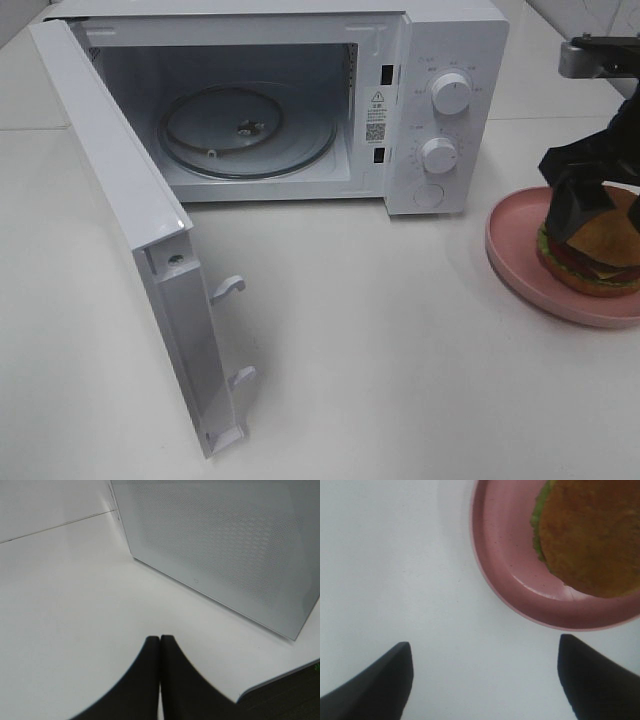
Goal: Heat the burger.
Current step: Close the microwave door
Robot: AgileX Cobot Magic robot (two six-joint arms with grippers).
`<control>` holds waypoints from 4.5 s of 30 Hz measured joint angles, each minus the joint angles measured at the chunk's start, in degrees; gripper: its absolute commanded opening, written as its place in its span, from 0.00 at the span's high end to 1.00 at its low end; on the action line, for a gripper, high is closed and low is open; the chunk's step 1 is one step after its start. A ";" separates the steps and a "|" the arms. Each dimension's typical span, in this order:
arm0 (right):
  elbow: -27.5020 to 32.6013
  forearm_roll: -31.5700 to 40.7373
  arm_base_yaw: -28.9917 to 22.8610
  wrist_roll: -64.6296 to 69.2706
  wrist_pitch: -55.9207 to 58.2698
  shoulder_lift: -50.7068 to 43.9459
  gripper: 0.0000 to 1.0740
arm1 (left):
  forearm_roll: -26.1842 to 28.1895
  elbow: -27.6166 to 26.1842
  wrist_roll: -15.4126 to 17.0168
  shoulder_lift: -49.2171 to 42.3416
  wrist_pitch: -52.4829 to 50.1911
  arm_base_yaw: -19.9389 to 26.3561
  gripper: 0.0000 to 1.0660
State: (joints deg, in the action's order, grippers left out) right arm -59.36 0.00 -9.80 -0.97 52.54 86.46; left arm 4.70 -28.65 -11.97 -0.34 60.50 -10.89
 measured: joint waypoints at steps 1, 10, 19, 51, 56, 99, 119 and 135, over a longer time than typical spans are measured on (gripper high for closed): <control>-0.06 0.00 2.12 0.17 1.09 -0.46 0.30 | 0.00 0.00 0.00 0.00 0.00 0.00 1.00; -0.06 -0.34 7.05 0.23 4.64 -6.25 0.30 | 0.00 0.00 0.00 0.00 0.00 0.00 1.00; -0.06 0.00 7.05 0.57 9.57 -19.77 0.30 | 0.00 0.00 0.00 0.00 0.00 0.00 1.00; 30.14 0.00 7.05 0.29 6.76 -82.91 0.33 | 0.00 0.00 0.00 0.00 0.00 0.00 1.00; 30.60 0.97 7.05 0.17 5.67 -86.69 0.38 | 0.00 0.00 0.00 0.00 0.00 0.00 1.00; 30.60 1.43 7.05 -0.92 5.67 -86.69 0.44 | 0.34 1.60 0.00 60.62 -67.15 0.00 1.00; 30.60 1.43 7.05 -0.92 5.67 -86.69 0.44 | -3.21 -6.65 0.00 84.86 -77.01 -5.21 1.00; 30.60 1.43 7.05 -0.92 5.67 -86.69 0.44 | -4.70 -7.56 0.00 93.56 -89.04 -12.38 1.00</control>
State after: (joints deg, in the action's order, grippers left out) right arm -28.76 1.43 -2.75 -1.89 58.21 -0.23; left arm 0.00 -36.21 -11.97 93.22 -28.53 -23.26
